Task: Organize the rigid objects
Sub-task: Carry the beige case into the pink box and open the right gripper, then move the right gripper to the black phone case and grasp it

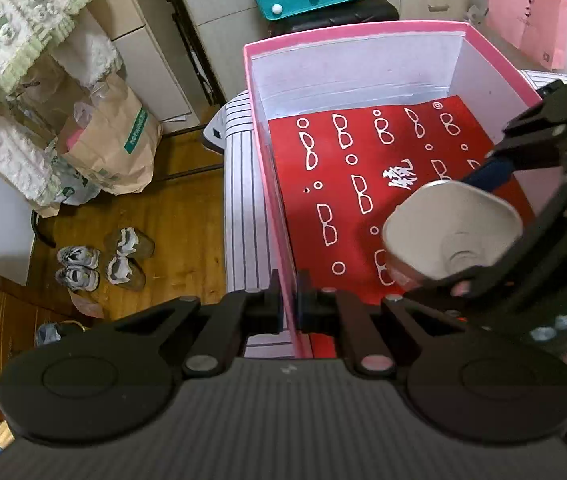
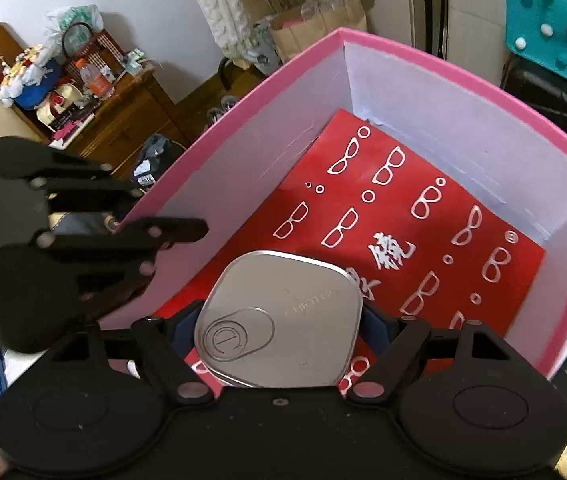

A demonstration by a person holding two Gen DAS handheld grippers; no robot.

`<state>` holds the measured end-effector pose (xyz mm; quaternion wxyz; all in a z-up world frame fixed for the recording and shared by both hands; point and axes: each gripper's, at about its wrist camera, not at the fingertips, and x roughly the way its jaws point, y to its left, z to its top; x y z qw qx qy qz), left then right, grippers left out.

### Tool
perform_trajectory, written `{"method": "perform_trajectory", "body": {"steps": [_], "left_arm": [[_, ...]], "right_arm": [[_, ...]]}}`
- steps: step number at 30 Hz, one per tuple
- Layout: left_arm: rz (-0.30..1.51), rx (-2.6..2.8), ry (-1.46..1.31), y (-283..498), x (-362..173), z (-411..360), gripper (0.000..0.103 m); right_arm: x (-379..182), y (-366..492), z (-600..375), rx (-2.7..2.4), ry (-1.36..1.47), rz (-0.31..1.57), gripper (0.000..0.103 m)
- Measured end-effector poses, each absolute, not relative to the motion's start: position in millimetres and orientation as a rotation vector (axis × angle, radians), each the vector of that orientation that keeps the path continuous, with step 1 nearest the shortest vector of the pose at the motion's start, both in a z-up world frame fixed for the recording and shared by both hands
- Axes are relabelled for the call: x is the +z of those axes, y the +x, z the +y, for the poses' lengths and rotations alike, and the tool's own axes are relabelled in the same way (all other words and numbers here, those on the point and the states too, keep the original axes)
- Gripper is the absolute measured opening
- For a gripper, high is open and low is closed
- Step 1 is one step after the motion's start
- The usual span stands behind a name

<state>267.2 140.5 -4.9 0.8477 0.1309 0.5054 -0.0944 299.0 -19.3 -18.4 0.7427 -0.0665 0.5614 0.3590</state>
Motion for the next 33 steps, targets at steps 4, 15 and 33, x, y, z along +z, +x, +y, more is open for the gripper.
{"method": "perform_trajectory", "body": {"steps": [4, 15, 33], "left_arm": [[1.072, -0.204, 0.237, 268.1, -2.1, 145.2, 0.005], [1.074, -0.195, 0.201, 263.7, 3.4, 147.4, 0.005], [1.052, -0.169, 0.226, 261.5, 8.7, 140.4, 0.005]], "right_arm": [[-32.1, 311.6, -14.2, 0.762, -0.134, 1.25, 0.083], [-33.9, 328.8, -27.4, 0.832, -0.066, 1.28, 0.086], [69.8, 240.6, -175.2, 0.756, -0.128, 0.771, 0.086]]}}
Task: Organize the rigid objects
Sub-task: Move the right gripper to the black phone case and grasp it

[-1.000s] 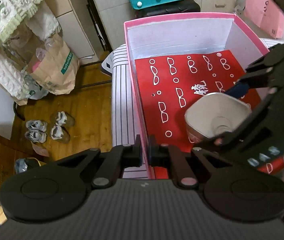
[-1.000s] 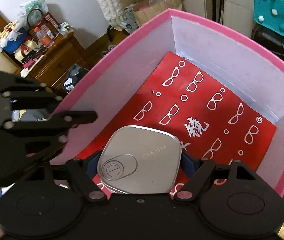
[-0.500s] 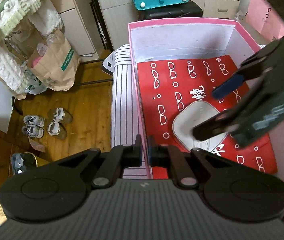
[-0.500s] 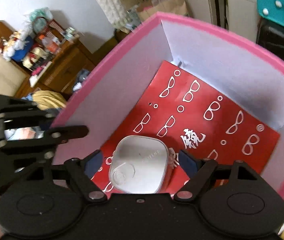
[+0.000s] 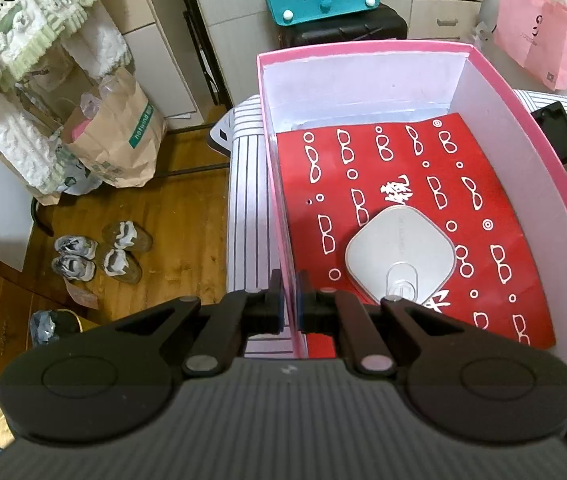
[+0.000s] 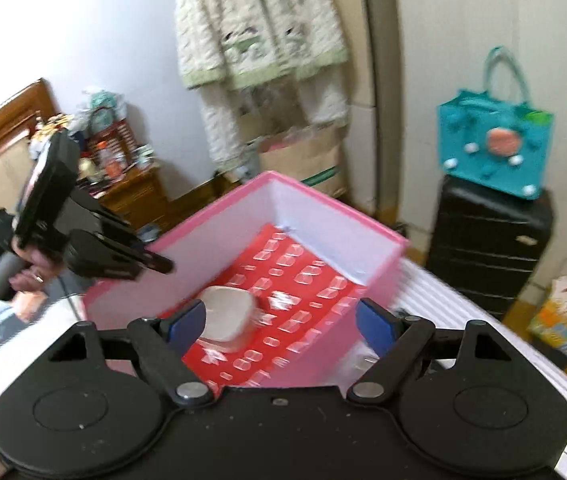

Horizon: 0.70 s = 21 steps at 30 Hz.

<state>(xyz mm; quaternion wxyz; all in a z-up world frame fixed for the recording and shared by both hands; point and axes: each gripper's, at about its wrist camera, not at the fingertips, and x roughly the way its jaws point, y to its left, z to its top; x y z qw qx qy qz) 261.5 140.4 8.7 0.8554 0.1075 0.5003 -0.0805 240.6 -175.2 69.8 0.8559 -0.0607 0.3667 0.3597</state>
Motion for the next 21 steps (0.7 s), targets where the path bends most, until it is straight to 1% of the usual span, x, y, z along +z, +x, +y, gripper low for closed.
{"method": "perform_trajectory", "body": {"steps": [4, 7, 10, 15, 21], "left_arm": [[1.066, -0.162, 0.202, 262.0, 8.9, 142.1, 0.005], [1.073, -0.157, 0.197, 262.4, 8.1, 143.0, 0.005], [1.07, -0.151, 0.191, 262.6, 8.5, 142.9, 0.005], [1.072, -0.149, 0.189, 264.9, 8.2, 142.6, 0.005], [1.076, -0.157, 0.182, 265.9, 8.2, 143.8, 0.005]], "right_arm": [[49.4, 235.1, -210.1, 0.668, -0.151, 0.721, 0.086], [23.6, 233.5, -231.9, 0.573, -0.229, 0.685, 0.086], [-1.4, 240.1, -254.1, 0.497, -0.26, 0.708, 0.086], [-28.5, 265.0, -282.7, 0.414, -0.129, 0.776, 0.086], [-47.4, 300.5, -303.9, 0.402, 0.155, 0.9, 0.085]]}}
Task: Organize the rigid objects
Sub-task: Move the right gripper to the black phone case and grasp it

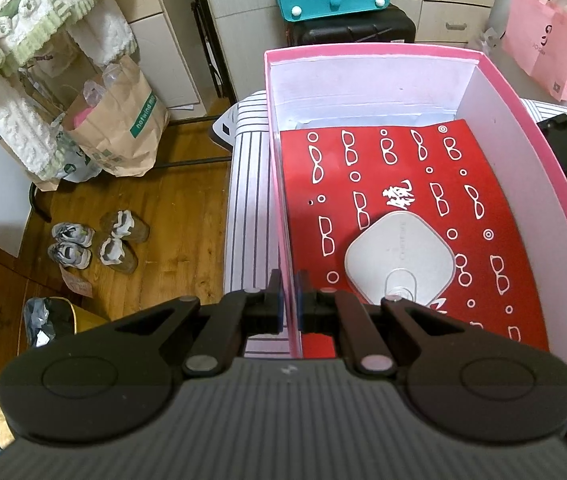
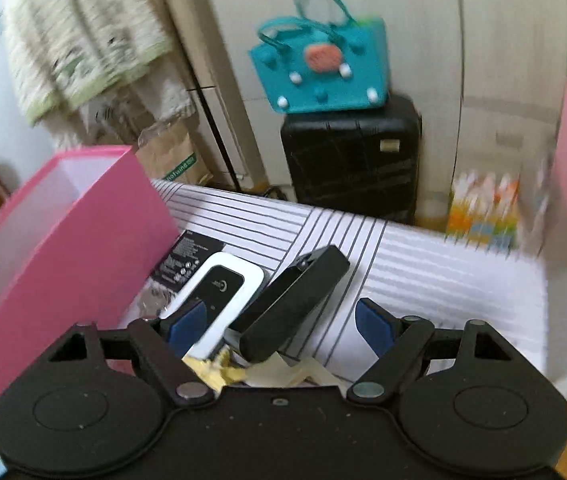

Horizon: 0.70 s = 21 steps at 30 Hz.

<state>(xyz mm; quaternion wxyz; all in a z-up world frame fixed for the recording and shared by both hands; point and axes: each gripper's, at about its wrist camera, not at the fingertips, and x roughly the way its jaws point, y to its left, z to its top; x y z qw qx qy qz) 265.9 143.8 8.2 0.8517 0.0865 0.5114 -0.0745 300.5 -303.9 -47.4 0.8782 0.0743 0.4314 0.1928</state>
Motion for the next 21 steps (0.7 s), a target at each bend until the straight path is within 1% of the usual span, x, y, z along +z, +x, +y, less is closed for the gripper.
{"method": "perform_trajectory", "body": {"steps": [3, 5, 6, 7, 9, 10, 11, 21], "left_arm": [[1.082, -0.171, 0.188, 265.9, 9.1, 144.2, 0.007], [1.084, -0.179, 0.188, 265.5, 9.8, 145.0, 0.007], [1.084, -0.182, 0.188, 265.1, 10.1, 145.6, 0.007], [1.082, -0.186, 0.189, 264.4, 10.5, 146.0, 0.007], [1.08, -0.191, 0.19, 263.6, 10.5, 146.4, 0.007], [1.079, -0.193, 0.19, 263.6, 10.4, 146.6, 0.007], [1.079, -0.195, 0.191, 263.1, 10.3, 146.9, 0.007], [1.078, -0.228, 0.208, 262.0, 10.2, 148.5, 0.007]], "right_arm": [[-60.2, 310.5, -302.2, 0.386, 0.207, 0.945, 0.075], [-67.1, 314.8, -297.9, 0.368, 0.233, 0.966, 0.058], [-69.7, 318.0, -297.4, 0.358, 0.243, 0.975, 0.053], [-72.3, 320.3, -296.3, 0.344, 0.261, 0.983, 0.039], [-73.4, 320.5, -298.5, 0.338, 0.297, 0.989, 0.032], [-72.3, 320.5, -298.2, 0.335, 0.314, 0.992, 0.026], [-70.1, 319.7, -297.5, 0.335, 0.321, 0.99, 0.024], [-45.5, 307.4, -289.4, 0.328, 0.268, 0.988, 0.023]]}}
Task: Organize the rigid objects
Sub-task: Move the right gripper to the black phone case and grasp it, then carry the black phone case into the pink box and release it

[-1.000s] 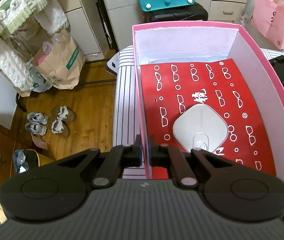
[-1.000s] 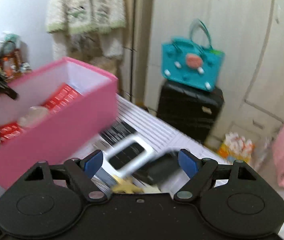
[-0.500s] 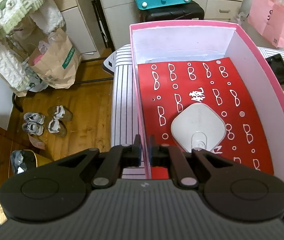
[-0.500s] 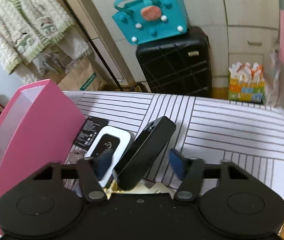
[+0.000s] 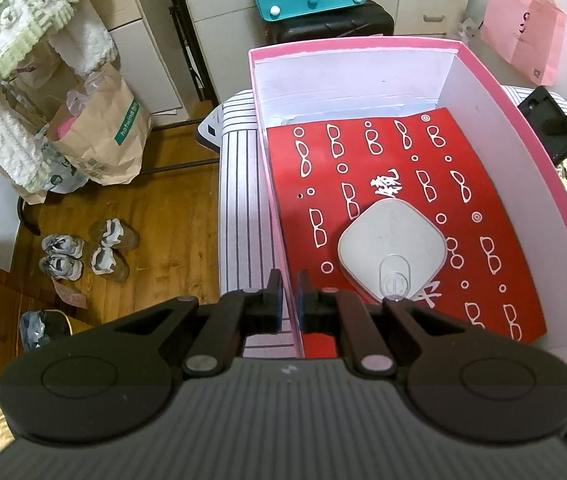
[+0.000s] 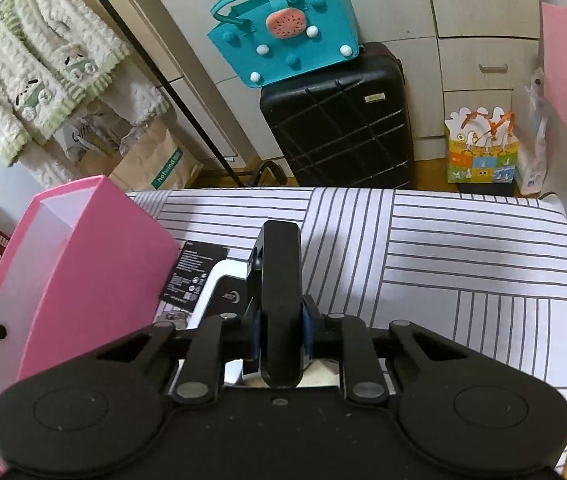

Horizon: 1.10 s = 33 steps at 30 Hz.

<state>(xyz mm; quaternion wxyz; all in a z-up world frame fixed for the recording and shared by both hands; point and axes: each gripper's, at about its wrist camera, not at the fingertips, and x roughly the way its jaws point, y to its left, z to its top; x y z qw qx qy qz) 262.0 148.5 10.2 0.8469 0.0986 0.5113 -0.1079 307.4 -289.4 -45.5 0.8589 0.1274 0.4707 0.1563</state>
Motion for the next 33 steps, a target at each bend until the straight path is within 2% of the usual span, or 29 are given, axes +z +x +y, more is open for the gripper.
{"method": "perform_trajectory", "body": {"steps": [8, 20, 29, 33], "left_arm": [[1.073, -0.23, 0.223, 262.6, 9.0, 148.6, 0.006], [1.134, -0.212, 0.26, 271.9, 6.5, 140.2, 0.005], [1.105, -0.198, 0.249, 267.5, 7.2, 140.0, 0.005], [1.107, -0.197, 0.232, 268.1, 7.8, 142.0, 0.005]], "right_arm": [[-13.5, 298.3, -274.9, 0.346, 0.189, 0.961, 0.023], [75.0, 296.9, -203.8, 0.605, 0.016, 0.84, 0.023], [56.8, 331.5, -110.2, 0.771, -0.097, 0.937, 0.023], [31.9, 340.8, -66.9, 0.842, -0.278, 0.97, 0.023]]}}
